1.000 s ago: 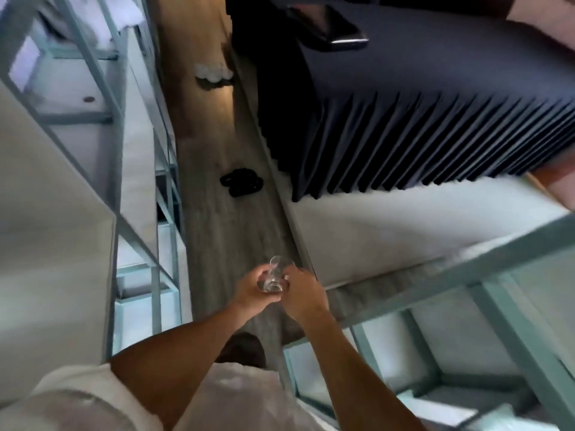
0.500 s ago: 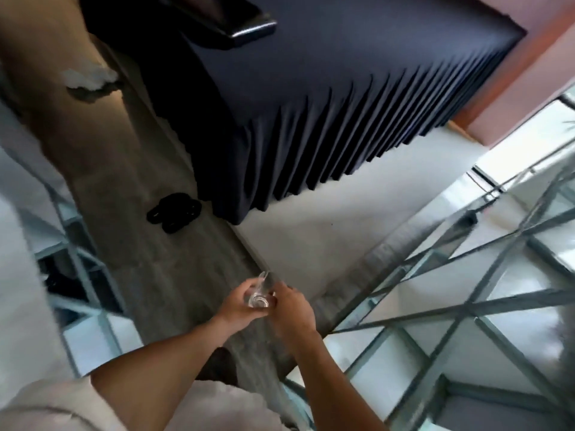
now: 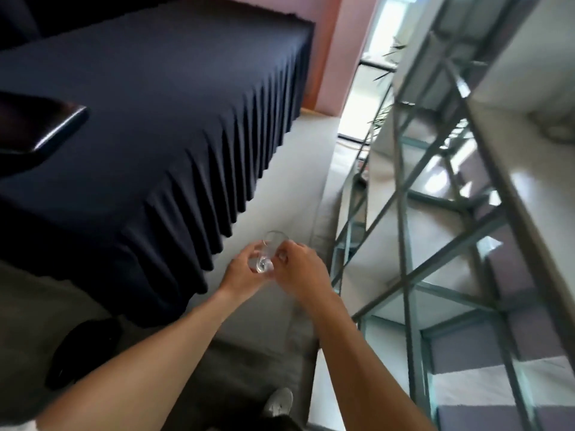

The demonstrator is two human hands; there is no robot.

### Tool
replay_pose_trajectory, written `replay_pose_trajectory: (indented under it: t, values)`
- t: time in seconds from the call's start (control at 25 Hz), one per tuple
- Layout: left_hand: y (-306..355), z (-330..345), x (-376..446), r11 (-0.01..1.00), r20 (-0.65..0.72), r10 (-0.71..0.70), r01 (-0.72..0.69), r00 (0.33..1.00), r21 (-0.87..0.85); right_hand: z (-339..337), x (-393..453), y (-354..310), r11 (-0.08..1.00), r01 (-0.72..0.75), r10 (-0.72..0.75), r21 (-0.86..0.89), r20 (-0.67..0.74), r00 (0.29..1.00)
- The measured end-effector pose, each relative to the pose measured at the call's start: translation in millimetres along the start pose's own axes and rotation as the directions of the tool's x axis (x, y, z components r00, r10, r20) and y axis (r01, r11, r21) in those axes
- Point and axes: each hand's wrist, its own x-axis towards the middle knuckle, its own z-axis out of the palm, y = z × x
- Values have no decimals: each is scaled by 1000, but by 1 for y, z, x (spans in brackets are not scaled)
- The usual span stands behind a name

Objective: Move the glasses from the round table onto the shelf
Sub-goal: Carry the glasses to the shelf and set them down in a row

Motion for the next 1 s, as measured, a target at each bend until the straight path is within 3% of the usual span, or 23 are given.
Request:
replay_pose_trajectory:
  t: [0.16,0.28,0.44,0.76,1.0]
  values:
    - [108,16,69,969,69,244,-240,967,-65,-105,42,-13,999,46,-49,-18,-255,966]
    - [197,35,101,892,95,447,-435,890,-118,-184,54,-19,997,79,-81,-23,-466,881]
    - [280,70,118,820,155,569,-541,808,-188,-260,57,-10,999,19,-36,-35,-618,785]
    - [347,175,143,757,433,640,-618,635,-213,-339,42,58,951,-310,222,1,-702,677]
    - [367,238,147,723,621,609,-668,493,-179,-348,29,102,870,-474,401,135,-754,521]
